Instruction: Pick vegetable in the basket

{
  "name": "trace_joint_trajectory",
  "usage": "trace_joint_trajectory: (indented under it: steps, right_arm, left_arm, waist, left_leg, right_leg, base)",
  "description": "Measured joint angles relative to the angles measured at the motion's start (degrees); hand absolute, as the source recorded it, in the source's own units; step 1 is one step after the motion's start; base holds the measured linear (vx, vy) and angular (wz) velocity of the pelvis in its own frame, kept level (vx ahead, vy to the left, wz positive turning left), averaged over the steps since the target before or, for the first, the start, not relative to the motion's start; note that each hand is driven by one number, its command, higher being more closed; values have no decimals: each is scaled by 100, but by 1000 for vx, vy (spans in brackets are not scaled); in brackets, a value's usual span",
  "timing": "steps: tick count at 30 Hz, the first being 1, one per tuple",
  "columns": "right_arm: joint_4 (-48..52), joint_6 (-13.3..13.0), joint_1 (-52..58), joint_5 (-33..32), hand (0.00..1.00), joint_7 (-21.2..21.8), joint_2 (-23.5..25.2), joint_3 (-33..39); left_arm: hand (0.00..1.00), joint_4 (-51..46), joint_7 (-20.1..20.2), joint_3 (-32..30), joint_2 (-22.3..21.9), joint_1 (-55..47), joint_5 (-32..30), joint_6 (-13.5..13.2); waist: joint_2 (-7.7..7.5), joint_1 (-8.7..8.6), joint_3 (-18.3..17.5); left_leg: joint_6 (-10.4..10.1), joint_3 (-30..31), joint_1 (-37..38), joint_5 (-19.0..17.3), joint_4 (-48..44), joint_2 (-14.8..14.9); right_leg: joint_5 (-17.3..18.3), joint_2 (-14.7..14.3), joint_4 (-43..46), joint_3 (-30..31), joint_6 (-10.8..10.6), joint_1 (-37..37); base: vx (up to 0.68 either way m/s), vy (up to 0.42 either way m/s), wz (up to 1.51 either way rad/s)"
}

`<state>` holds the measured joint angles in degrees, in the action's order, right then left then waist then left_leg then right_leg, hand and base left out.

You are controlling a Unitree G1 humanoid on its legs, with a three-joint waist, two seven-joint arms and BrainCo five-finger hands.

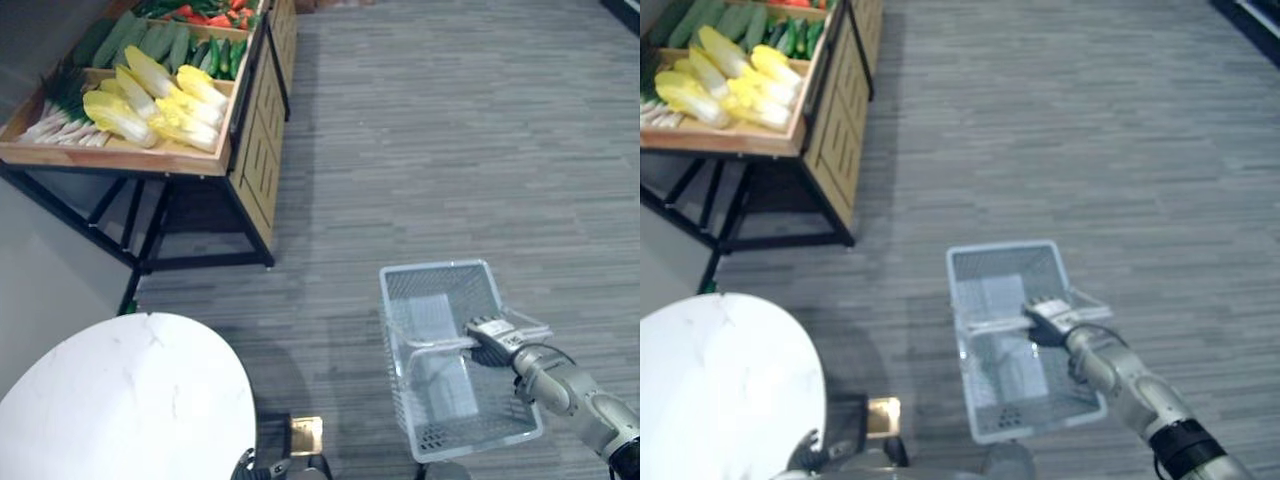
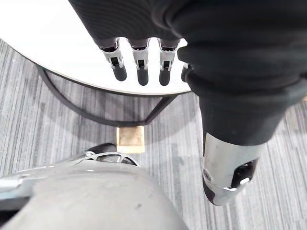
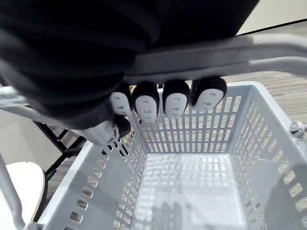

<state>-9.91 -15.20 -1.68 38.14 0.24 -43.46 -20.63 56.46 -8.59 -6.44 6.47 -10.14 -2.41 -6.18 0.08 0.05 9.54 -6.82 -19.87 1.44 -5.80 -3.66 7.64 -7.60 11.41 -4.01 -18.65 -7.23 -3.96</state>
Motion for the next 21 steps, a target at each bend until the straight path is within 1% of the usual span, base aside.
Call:
trace_joint_trajectory:
  steps: [2, 4, 5, 6, 7, 8, 9, 10, 11, 12, 13, 14, 15, 16, 17, 18, 19, 20, 21]
  right_arm:
    - [0, 2, 92, 0, 100, 8, 69, 10]
    - [3, 3, 145, 0, 100, 26, 173, 37]
    - [-3, 60, 184, -2, 100, 20, 281, 153]
    - [-6, 96, 140, -1, 100, 19, 347, 288]
    - [-3, 99, 134, -1, 100, 2, 371, 340]
    - [0, 96, 129, 0, 100, -24, 450, 493]
    - [-2, 95, 163, 0, 100, -28, 456, 495]
    - [-7, 95, 185, 4, 100, -28, 483, 490]
    - [-10, 91, 187, 9, 100, -27, 579, 484]
    - [1, 74, 179, 9, 100, -27, 673, 484]
    - [2, 68, 180, 5, 100, -28, 676, 490]
    - [0, 68, 180, 3, 100, -28, 676, 510]
    - [2, 66, 179, 1, 100, -34, 695, 526]
    - [1, 74, 184, 5, 100, -34, 710, 535]
    - [2, 74, 184, 6, 100, -34, 713, 552]
    - [3, 105, 184, 16, 100, -46, 771, 669]
    - [27, 143, 188, 16, 100, -60, 827, 860]
    - [26, 183, 189, 15, 100, -61, 770, 948]
    - [22, 250, 214, 17, 100, -58, 661, 1069]
  left_arm:
    - [0, 1, 3, 2, 2, -1, 0, -1]
    - [0, 9, 5, 15, 42, -2, -17, 3]
    - [0, 18, 3, 53, 70, -23, -28, 10]
    - [0, 67, 4, 104, 52, -67, -52, 12]
    - [0, 68, 4, 154, 63, -106, -56, 12]
    - [0, 82, 9, 229, 116, -174, -59, 14]
    - [0, 120, 7, 234, 162, -213, -65, 17]
    - [0, 120, 3, 229, 191, -220, -65, 18]
    - [0, 116, 2, 227, 247, -198, -64, 21]
    - [0, 123, -4, 232, 271, -173, -63, 58]
    - [0, 149, -6, 234, 288, -71, -63, 75]
    - [0, 164, -6, 231, 283, -10, -64, 76]
    - [0, 171, -8, 225, 265, 97, -64, 89]
    - [0, 161, -10, 218, 248, 207, -76, 129]
    - [0, 159, -12, 214, 249, 268, -99, 131]
    - [0, 157, -17, 207, 272, 361, -117, 132]
    - [0, 147, -19, 200, 300, 401, -117, 132]
    - [0, 174, -27, 193, 236, 465, -115, 139]
    - [0, 183, -21, 210, 38, 465, -120, 118]
  waist:
    - [-8, 24, -5]
    - [-80, 24, 19]
    - [-114, 16, 36]
    - [-74, 31, 54]
    - [-91, 26, 71]
    - [-67, 22, 69]
    - [-193, 8, 112]
    - [-149, 18, 119]
    - [-244, 25, 114]
    - [-282, 23, 114]
    - [-281, -9, 117]
    - [-266, -13, 127]
    - [-237, -14, 147]
    - [-227, -62, 158]
    - [-251, -116, 172]
    - [-272, -143, 242]
    - [-321, -167, 235]
    - [-162, -172, 272]
    - [180, -133, 181]
  left_leg:
    - [27, 5, -7, -114, 4, 10]
    - [66, -15, -30, -244, -3, -56]
    - [113, 5, 4, -341, 29, -89]
    - [132, -18, 170, -351, 139, -82]
    - [136, -33, 266, -349, 178, -74]
    - [150, -35, 515, -340, 246, -67]
    - [182, 14, 739, -353, 287, -63]
    - [213, 24, 823, -365, 305, -65]
    - [232, 35, 881, -397, 303, -48]
    - [216, 71, 862, -431, 282, 25]
    - [216, 167, 768, -434, 282, 74]
    - [218, 195, 760, -433, 311, 87]
    - [165, 241, 763, -465, 341, 106]
    - [59, 351, 776, -533, 334, 114]
    - [-17, 427, 810, -582, 333, 115]
    - [-184, 570, 951, -698, 337, 120]
    - [-397, 718, 1129, -859, 346, 177]
    - [-461, 819, 1257, -939, 366, 322]
    - [-478, 931, 1280, -935, 213, 621]
  right_leg:
    - [9, 4, 148, 14, -1, -97]
    - [287, 166, 736, 32, 8, -418]
    - [407, 331, 1349, 37, -39, -633]
    - [366, 445, 2278, 69, 26, -1043]
    - [286, 501, 2749, 122, 153, -1226]
    - [54, 601, 3533, 261, 482, -1482]
    - [-103, 689, 3998, 337, 515, -1538]
    - [-143, 737, 4192, 374, 480, -1644]
    - [3, 779, 4361, 375, 485, -1728]
    - [376, 723, 4037, 296, 480, -1769]
    - [440, 623, 3346, 209, 490, -1799]
    - [397, 569, 2907, 209, 429, -1794]
    - [261, 466, 1888, 282, 242, -1761]
    - [126, 446, 990, 375, 85, -1713]
    - [91, 468, 683, 402, 28, -1681]
    - [103, 501, 445, 490, -12, -1644]
    - [51, 512, 594, 558, 16, -1556]
    - [-252, 444, 942, 612, -104, -1613]
    - [11, 280, 1792, 508, 49, -1891]
  base:
    - [-59, 37, -9]
    - [-71, 62, -12]
    - [-93, 57, -16]
    - [-91, 64, -16]
    - [-24, 102, -19]
    - [41, 108, 3]
    - [70, 90, 7]
    - [48, 21, 13]
    - [86, -8, 5]
    - [132, -34, 14]
    - [156, -50, 18]
    - [203, -85, 22]
    - [337, -174, 31]
    - [300, -158, 39]
    - [418, -268, 64]
    - [393, -323, 76]
    - [479, -412, 71]
    - [423, -376, 58]
    - [469, -370, 26]
